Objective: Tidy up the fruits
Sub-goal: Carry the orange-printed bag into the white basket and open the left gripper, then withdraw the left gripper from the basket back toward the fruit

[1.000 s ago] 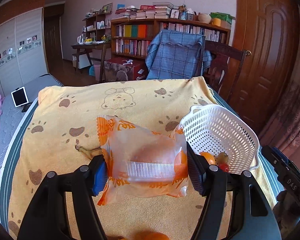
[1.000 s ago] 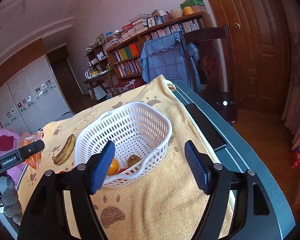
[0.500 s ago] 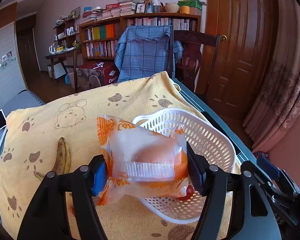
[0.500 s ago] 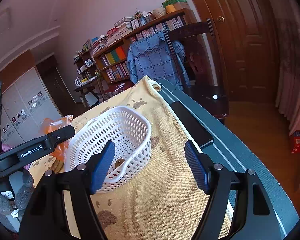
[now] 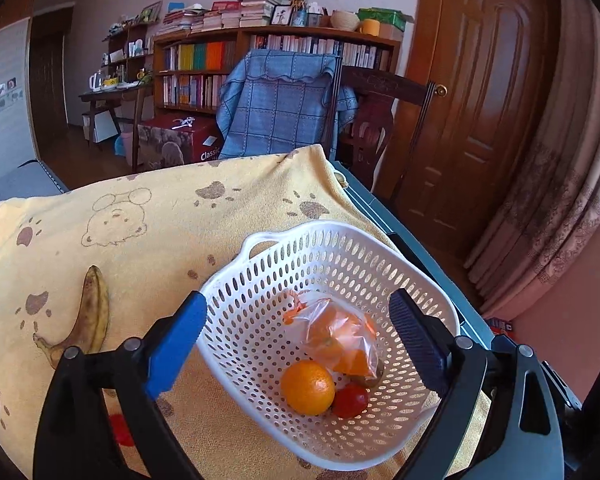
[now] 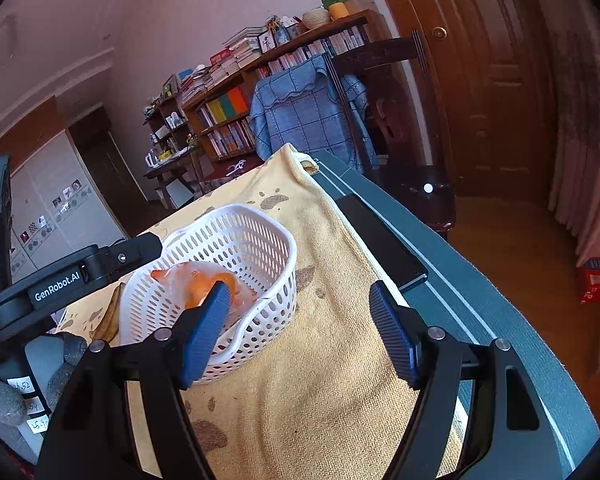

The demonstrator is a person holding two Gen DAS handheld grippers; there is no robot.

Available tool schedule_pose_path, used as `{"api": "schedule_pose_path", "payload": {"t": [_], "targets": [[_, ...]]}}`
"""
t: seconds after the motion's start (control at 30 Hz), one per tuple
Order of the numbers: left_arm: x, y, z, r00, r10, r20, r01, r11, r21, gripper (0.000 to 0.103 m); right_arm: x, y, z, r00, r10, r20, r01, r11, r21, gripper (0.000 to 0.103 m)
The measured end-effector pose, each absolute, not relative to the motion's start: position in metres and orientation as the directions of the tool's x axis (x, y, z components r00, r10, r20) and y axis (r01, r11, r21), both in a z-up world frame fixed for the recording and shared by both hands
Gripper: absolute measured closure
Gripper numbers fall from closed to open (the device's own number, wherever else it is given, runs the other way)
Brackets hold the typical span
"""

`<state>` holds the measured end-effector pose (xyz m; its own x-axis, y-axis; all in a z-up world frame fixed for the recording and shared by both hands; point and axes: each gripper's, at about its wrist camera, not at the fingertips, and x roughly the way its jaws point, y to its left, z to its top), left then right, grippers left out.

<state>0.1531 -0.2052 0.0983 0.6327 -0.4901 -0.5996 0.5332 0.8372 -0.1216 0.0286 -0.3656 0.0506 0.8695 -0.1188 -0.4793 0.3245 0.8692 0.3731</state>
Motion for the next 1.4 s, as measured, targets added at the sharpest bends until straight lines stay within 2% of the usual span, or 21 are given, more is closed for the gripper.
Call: {"api": "schedule_pose_path", "payload": {"t": [0.5,1.0,1.4], "targets": [[0.148,-0.157,0.11,0.694,-0.409,-0.593,0.431,0.895,-0.112,0.011,0.025,-0.357,0.052,0.881,-0.116,-0.459,0.305,0.881,0.361,0.029],[0.143,-0.07,0.13,0.768,-0.3,-0.566,0.258,0.954,-0.155,0.011,0.022,-0.351,0.053,0.889,-0.107,-0.445,0.284,0.892,0.352,0.028],[0.135,-0.037,0.114,0.765,-0.246,-0.595,0.189,0.969,-0.158,0.011,0.02,-0.341,0.058,0.898,-0.096,-0.428,0.254,0.91,0.327,0.028]]}}
